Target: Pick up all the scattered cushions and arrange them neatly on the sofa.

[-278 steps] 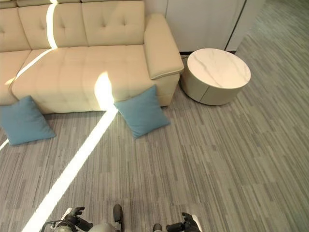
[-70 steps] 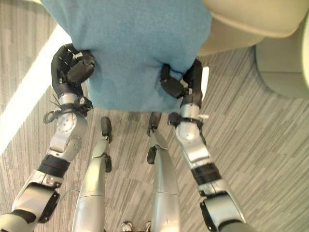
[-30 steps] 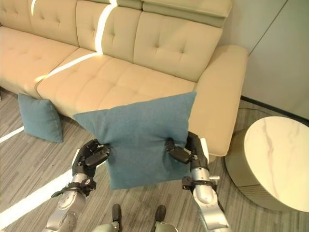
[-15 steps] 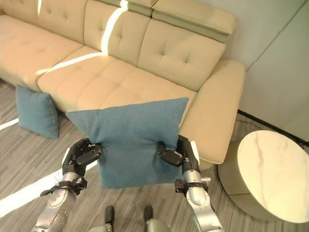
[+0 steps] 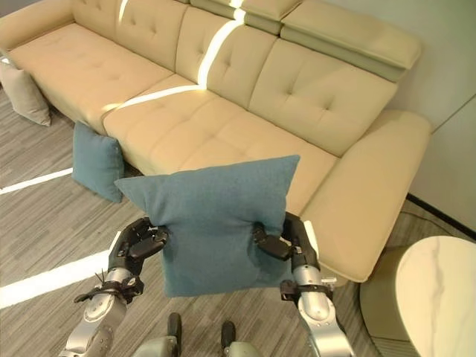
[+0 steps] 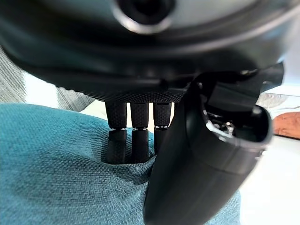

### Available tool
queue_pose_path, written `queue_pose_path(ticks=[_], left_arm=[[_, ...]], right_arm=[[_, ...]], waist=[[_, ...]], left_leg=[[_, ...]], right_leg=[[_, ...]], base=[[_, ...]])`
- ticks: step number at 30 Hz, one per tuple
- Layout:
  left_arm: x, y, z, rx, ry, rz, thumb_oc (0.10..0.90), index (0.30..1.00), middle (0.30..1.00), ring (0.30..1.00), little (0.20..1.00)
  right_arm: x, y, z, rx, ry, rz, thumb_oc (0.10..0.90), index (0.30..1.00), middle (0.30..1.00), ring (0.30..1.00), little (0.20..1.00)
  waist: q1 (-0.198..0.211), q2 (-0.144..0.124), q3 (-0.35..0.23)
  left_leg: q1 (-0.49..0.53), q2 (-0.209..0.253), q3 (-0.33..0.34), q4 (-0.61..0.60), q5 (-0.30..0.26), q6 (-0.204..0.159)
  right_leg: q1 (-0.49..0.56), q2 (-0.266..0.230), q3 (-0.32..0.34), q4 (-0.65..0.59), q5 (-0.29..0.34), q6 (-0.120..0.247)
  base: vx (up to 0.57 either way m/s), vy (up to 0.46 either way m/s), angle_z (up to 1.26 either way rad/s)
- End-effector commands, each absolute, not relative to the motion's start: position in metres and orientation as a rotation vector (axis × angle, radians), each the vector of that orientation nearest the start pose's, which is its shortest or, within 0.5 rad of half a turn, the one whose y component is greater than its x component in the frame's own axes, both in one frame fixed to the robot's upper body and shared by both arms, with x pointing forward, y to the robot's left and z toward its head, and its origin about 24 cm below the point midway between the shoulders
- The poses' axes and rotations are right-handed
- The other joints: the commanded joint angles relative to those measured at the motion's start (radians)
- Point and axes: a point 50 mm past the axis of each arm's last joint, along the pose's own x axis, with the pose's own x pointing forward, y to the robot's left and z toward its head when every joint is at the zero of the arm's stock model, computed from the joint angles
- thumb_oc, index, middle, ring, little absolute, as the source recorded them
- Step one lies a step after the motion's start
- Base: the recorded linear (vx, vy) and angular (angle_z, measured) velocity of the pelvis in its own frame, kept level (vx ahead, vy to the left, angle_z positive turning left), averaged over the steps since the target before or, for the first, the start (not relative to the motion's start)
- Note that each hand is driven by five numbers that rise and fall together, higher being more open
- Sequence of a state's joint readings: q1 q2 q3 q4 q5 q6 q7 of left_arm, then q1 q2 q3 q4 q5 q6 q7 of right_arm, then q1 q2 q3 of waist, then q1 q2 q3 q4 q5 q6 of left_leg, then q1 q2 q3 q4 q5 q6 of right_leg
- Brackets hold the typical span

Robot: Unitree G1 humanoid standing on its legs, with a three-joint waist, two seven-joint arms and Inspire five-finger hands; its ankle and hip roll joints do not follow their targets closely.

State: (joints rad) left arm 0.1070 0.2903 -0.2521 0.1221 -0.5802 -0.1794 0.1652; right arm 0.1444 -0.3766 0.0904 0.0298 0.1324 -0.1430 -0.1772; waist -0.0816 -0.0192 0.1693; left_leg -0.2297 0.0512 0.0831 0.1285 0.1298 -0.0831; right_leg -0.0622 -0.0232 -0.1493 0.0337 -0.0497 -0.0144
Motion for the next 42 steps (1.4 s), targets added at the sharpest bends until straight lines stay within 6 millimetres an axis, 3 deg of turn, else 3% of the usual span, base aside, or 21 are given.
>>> queue_pose_path(ticks=[1,3,6,10,13,14,15,18,20,21,25,27,29,30,33,35,36,38,40,42], left_arm=[[0.237,0.161,0.046,-0.273,-0.097,-0.069,0.400,0.300,0.300,0.300,0.300],[0.238,0.161,0.048,-0.278,-0.109,-0.057,0.400,0.300,0.300,0.300,0.300],[0.237,0.161,0.048,-0.286,-0.108,-0.064,0.400,0.300,0.300,0.300,0.300],[0.237,0.162,0.050,-0.273,-0.113,-0.071,0.400,0.300,0.300,0.300,0.300],[0.236,0.166,0.052,-0.267,-0.120,-0.065,0.400,0.300,0.300,0.300,0.300],[0.237,0.170,0.055,-0.254,-0.128,-0.056,0.400,0.300,0.300,0.300,0.300],[0.238,0.170,0.055,-0.245,-0.131,-0.053,0.400,0.300,0.300,0.300,0.300],[0.238,0.171,0.054,-0.232,-0.131,-0.054,0.400,0.300,0.300,0.300,0.300],[0.236,0.172,0.053,-0.228,-0.129,-0.051,0.400,0.300,0.300,0.300,0.300],[0.234,0.172,0.052,-0.231,-0.124,-0.055,0.400,0.300,0.300,0.300,0.300],[0.235,0.171,0.050,-0.238,-0.119,-0.057,0.400,0.300,0.300,0.300,0.300],[0.236,0.169,0.050,-0.238,-0.124,-0.073,0.400,0.300,0.300,0.300,0.300],[0.236,0.164,0.049,-0.240,-0.122,-0.096,0.400,0.300,0.300,0.300,0.300],[0.236,0.162,0.048,-0.250,-0.117,-0.099,0.400,0.300,0.300,0.300,0.300],[0.234,0.155,0.045,-0.256,-0.103,-0.133,0.400,0.300,0.300,0.300,0.300],[0.235,0.153,0.046,-0.264,-0.107,-0.141,0.400,0.300,0.300,0.300,0.300],[0.236,0.154,0.048,-0.257,-0.112,-0.143,0.400,0.300,0.300,0.300,0.300],[0.236,0.154,0.049,-0.260,-0.115,-0.137,0.400,0.300,0.300,0.300,0.300],[0.236,0.155,0.046,-0.263,-0.103,-0.135,0.400,0.300,0.300,0.300,0.300],[0.234,0.157,0.043,-0.253,-0.084,-0.130,0.400,0.300,0.300,0.300,0.300]], right_arm=[[0.236,-0.204,0.103,-0.148,-0.395,-0.107,0.400,0.300,0.300,0.300,0.300],[0.237,-0.204,0.105,-0.143,-0.401,-0.120,0.400,0.300,0.300,0.300,0.300],[0.235,-0.204,0.105,-0.152,-0.404,-0.118,0.400,0.300,0.300,0.300,0.300],[0.236,-0.198,0.105,-0.144,-0.404,-0.094,0.400,0.300,0.300,0.300,0.300],[0.240,-0.188,0.105,-0.125,-0.405,-0.048,0.400,0.300,0.300,0.300,0.300],[0.242,-0.182,0.108,-0.124,-0.418,-0.018,0.400,0.300,0.300,0.300,0.300],[0.243,-0.179,0.109,-0.114,-0.424,-0.004,0.400,0.300,0.300,0.300,0.300],[0.243,-0.175,0.107,-0.107,-0.418,0.013,0.400,0.300,0.300,0.300,0.300],[0.243,-0.174,0.106,-0.114,-0.412,0.026,0.400,0.300,0.300,0.300,0.300],[0.243,-0.175,0.106,-0.113,-0.413,0.033,0.400,0.300,0.300,0.300,0.300],[0.243,-0.179,0.105,-0.110,-0.406,0.017,0.400,0.300,0.300,0.300,0.300],[0.242,-0.180,0.104,-0.112,-0.400,0.018,0.400,0.300,0.300,0.300,0.300],[0.239,-0.184,0.101,-0.118,-0.391,0.006,0.400,0.300,0.300,0.300,0.300],[0.236,-0.187,0.098,-0.119,-0.380,-0.005,0.400,0.300,0.300,0.300,0.300],[0.232,-0.193,0.096,-0.119,-0.366,-0.025,0.400,0.300,0.300,0.300,0.300],[0.230,-0.197,0.094,-0.121,-0.354,-0.031,0.400,0.300,0.300,0.300,0.300],[0.230,-0.198,0.096,-0.128,-0.360,-0.027,0.400,0.300,0.300,0.300,0.300],[0.231,-0.200,0.096,-0.119,-0.355,-0.028,0.400,0.300,0.300,0.300,0.300],[0.230,-0.202,0.093,-0.124,-0.337,-0.034,0.400,0.300,0.300,0.300,0.300],[0.229,-0.204,0.091,-0.132,-0.329,-0.047,0.400,0.300,0.300,0.300,0.300]], waist=[[0.006,-0.059,-0.079],[0.014,-0.061,-0.074],[0.009,-0.047,-0.086],[0.016,-0.050,-0.100],[0.032,-0.048,-0.093],[0.030,-0.040,-0.074],[0.026,-0.033,-0.065],[0.018,-0.023,-0.054],[0.007,-0.017,-0.054],[-0.001,-0.020,-0.059],[-0.022,-0.033,-0.054],[-0.029,-0.039,-0.056],[-0.037,-0.046,-0.071],[-0.048,-0.045,-0.077],[-0.066,-0.035,-0.097],[-0.076,-0.040,-0.095],[-0.064,-0.045,-0.078],[-0.057,-0.067,-0.075],[-0.045,-0.082,-0.071],[-0.033,-0.083,-0.068]], left_leg=[[-0.024,0.010,-0.007,0.007,-0.135,0.023],[-0.060,0.017,-0.010,-0.034,-0.102,0.011],[-0.022,0.027,0.005,-0.084,-0.077,0.008],[-0.006,0.006,0.003,-0.061,-0.099,0.020],[0.037,-0.022,0.024,-0.049,-0.142,0.060],[0.064,-0.027,0.037,-0.058,-0.155,0.084],[0.076,-0.024,0.044,-0.064,-0.159,0.092],[0.107,-0.026,0.051,-0.078,-0.169,0.099],[0.144,-0.037,0.049,-0.103,-0.177,0.098],[0.180,-0.052,0.055,-0.127,-0.191,0.093],[0.240,-0.083,0.037,-0.136,-0.227,0.089],[0.264,-0.095,0.038,-0.136,-0.246,0.085],[0.282,-0.112,0.030,-0.122,-0.274,0.088],[0.294,-0.108,0.027,-0.112,-0.287,0.080],[0.309,-0.086,0.036,-0.045,-0.312,0.049],[0.256,-0.058,0.044,0.132,-0.256,0.011],[0.173,-0.046,0.037,0.299,-0.224,-0.013],[0.082,-0.054,0.033,0.422,-0.202,-0.008],[0.008,-0.031,0.046,0.439,-0.222,0.015],[-0.003,-0.002,0.044,0.343,-0.265,0.039]], right_leg=[[0.029,-0.011,0.074,-0.064,-0.005,0.095],[0.051,-0.013,0.076,-0.064,-0.033,0.090],[0.069,-0.010,0.073,-0.064,-0.044,0.095],[0.082,-0.040,0.091,-0.040,-0.051,0.106],[0.041,-0.086,0.107,0.110,-0.028,0.139],[-0.024,-0.100,0.117,0.259,0.017,0.154],[-0.062,-0.099,0.116,0.320,0.034,0.157],[-0.115,-0.097,0.102,0.381,0.038,0.150],[-0.145,-0.074,0.079,0.337,0.020,0.141],[-0.170,-0.060,0.040,0.224,0.022,0.139],[-0.205,-0.026,-0.022,0.016,0.088,0.163],[-0.200,-0.024,-0.054,-0.027,0.102,0.170],[-0.172,-0.020,-0.029,-0.037,0.113,0.159],[-0.165,-0.012,-0.003,-0.022,0.114,0.151],[-0.115,-0.020,-0.015,-0.037,0.113,0.138],[-0.074,-0.017,-0.010,-0.047,0.102,0.119],[-0.051,-0.011,-0.003,-0.050,0.093,0.100],[-0.033,-0.016,0.009,-0.060,0.079,0.080],[-0.013,-0.025,0.020,-0.059,0.060,0.075],[0.007,-0.023,0.039,-0.057,0.042,0.082]], base=[[0.33,0.129,0.13],[0.28,0.143,-0.01],[0.17,0.116,-0.09],[0.25,0.215,0.00],[0.20,0.287,-0.21],[0.14,0.309,-0.33],[0.09,0.235,-0.19],[0.10,0.142,-0.15],[0.27,0.125,-0.10],[0.34,0.066,-0.18],[0.28,0.012,0.02],[0.24,-0.030,0.20],[0.27,-0.027,0.28],[0.26,-0.034,0.13],[0.26,-0.076,0.15],[0.18,-0.126,0.18],[0.08,-0.132,0.24],[0.09,-0.106,0.04],[0.16,-0.046,-0.26],[0.22,0.031,-0.24]])
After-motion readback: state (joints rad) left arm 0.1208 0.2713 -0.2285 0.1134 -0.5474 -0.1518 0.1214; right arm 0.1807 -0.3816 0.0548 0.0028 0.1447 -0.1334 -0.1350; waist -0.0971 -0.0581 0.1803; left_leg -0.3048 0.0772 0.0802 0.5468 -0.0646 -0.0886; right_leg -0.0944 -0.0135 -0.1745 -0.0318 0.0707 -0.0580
